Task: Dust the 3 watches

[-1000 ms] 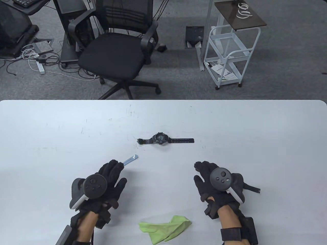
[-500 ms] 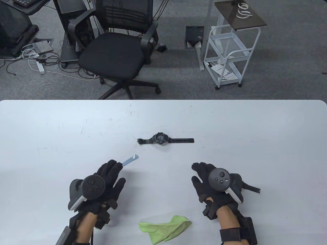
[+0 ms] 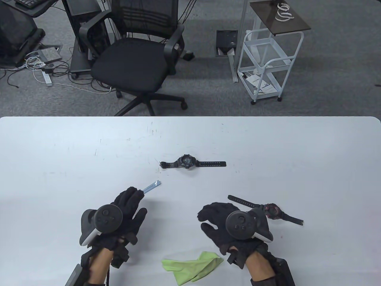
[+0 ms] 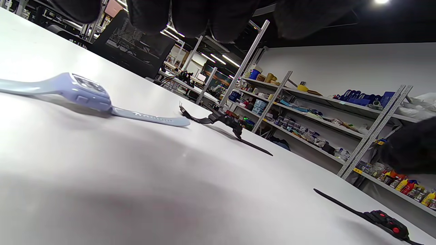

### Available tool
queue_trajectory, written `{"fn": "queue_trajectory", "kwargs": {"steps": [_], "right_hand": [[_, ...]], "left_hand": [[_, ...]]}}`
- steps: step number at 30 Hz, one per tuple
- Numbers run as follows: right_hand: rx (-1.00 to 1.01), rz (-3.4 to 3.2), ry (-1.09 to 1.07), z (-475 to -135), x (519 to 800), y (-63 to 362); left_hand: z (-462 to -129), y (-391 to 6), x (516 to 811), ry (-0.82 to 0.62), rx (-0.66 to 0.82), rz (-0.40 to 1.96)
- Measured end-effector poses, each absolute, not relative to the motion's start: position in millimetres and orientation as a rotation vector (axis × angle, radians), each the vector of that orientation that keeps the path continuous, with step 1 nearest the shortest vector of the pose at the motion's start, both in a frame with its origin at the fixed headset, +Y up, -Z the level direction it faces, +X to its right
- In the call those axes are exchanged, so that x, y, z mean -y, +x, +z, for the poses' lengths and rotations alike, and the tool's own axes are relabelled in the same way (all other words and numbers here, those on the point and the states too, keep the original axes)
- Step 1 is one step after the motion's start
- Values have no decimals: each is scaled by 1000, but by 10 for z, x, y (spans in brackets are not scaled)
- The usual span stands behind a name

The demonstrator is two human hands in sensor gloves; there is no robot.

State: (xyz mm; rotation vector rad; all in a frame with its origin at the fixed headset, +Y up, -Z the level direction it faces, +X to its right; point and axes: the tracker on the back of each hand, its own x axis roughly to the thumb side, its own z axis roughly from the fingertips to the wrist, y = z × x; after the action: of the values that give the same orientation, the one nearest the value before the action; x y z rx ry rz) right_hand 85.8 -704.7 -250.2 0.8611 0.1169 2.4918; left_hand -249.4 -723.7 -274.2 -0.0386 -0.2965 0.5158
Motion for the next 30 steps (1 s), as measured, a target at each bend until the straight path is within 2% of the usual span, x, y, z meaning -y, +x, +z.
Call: {"fn": "queue_trajectory", "kwargs": {"steps": [5, 12, 16, 18, 22, 27, 30], "right_hand": [[-327, 2599, 1058, -2286, 7227, 378], [-385, 2704, 1181, -2211, 7487, 118], [-321, 2716, 1187, -2223, 7511, 114], [-306, 2644, 1117, -2279, 7456, 182], [-312, 2296, 813, -2500, 7319, 531], [-418, 1636, 502, -2724, 7433, 954], [-359, 1431, 347, -2793, 7515, 1176]], "left_hand": [[-2742, -2472, 7246, -43, 306, 518], [-2749, -2429, 7264, -58, 321, 523], [-2757, -2398, 7279, -69, 329, 519], [-2759, -2395, 7283, -73, 329, 520], [-2764, -2412, 7284, -76, 320, 537], [-2766, -2422, 7286, -80, 315, 547], [-2764, -2428, 7286, -79, 314, 553]]}}
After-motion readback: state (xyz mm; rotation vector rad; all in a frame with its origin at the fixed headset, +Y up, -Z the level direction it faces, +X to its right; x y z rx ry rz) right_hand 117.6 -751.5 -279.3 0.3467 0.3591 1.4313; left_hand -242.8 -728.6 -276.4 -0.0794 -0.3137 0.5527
